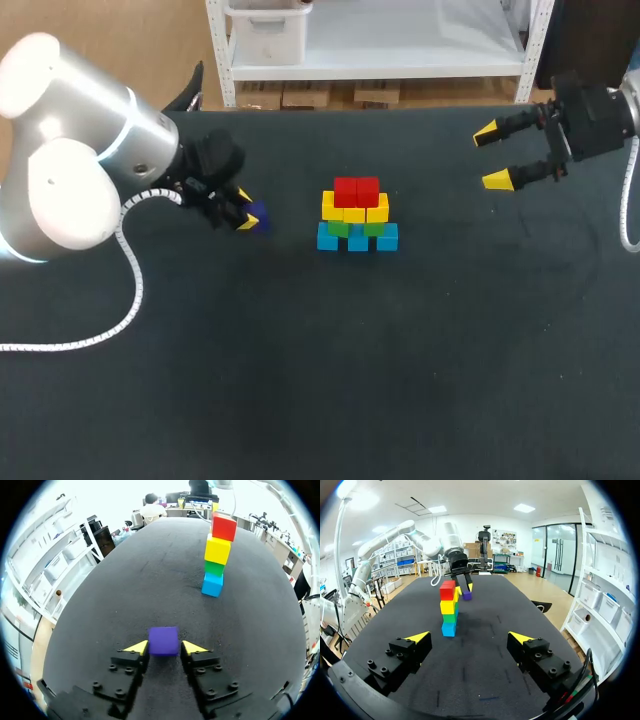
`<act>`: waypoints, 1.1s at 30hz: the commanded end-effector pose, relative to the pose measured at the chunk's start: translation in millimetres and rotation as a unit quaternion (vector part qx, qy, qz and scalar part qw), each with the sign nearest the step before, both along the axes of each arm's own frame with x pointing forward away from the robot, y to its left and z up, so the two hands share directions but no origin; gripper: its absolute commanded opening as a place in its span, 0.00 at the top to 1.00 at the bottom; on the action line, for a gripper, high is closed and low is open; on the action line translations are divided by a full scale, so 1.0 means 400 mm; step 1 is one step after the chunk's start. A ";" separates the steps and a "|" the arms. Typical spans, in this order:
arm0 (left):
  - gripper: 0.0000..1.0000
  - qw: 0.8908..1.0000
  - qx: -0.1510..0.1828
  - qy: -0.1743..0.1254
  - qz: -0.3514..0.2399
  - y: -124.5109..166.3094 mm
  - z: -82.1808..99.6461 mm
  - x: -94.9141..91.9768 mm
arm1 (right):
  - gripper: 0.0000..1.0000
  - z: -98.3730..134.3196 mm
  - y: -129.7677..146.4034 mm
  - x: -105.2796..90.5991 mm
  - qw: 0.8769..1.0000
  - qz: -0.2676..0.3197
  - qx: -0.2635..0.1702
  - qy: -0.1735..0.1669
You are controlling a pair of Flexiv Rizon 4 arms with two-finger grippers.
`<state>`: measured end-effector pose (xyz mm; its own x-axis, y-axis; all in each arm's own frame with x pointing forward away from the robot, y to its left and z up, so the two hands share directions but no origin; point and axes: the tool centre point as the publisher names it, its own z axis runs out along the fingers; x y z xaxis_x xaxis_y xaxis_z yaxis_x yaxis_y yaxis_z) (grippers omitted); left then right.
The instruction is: Place the blue cubes, place green cubes on the blue cubes, place the yellow cubes on the green cubes, then place the red cubes on the yellow cubes, and place purple cube on the red cubes.
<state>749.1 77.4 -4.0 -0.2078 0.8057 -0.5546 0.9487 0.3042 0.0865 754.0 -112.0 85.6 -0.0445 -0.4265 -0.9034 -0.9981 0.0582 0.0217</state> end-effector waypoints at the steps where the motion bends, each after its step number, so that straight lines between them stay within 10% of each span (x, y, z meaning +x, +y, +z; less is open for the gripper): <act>1: 1.00 1.000 0.001 0.000 -0.001 -0.002 -0.006 0.007 | 0.00 0.000 0.000 0.000 1.000 0.000 0.000 0.000; 7: 1.00 1.000 -0.001 -0.005 -0.007 -0.024 0.047 -0.021 | 0.00 0.000 0.000 0.000 1.000 0.000 0.000 0.000; 19: 1.00 0.995 0.003 -0.015 -0.100 -0.102 0.299 -0.148 | 0.00 0.000 0.000 0.000 1.000 0.000 0.000 0.000; 33: 1.00 0.986 -0.021 -0.021 -0.162 -0.195 0.415 -0.164 | 0.00 0.000 0.000 0.000 1.000 0.000 0.000 0.000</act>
<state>673.0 10.3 163.2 0.0706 0.8018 -0.5934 0.9911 0.0111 0.1330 754.1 -111.9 85.5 -0.0444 -0.4262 -0.9035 -0.9981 0.0580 0.0217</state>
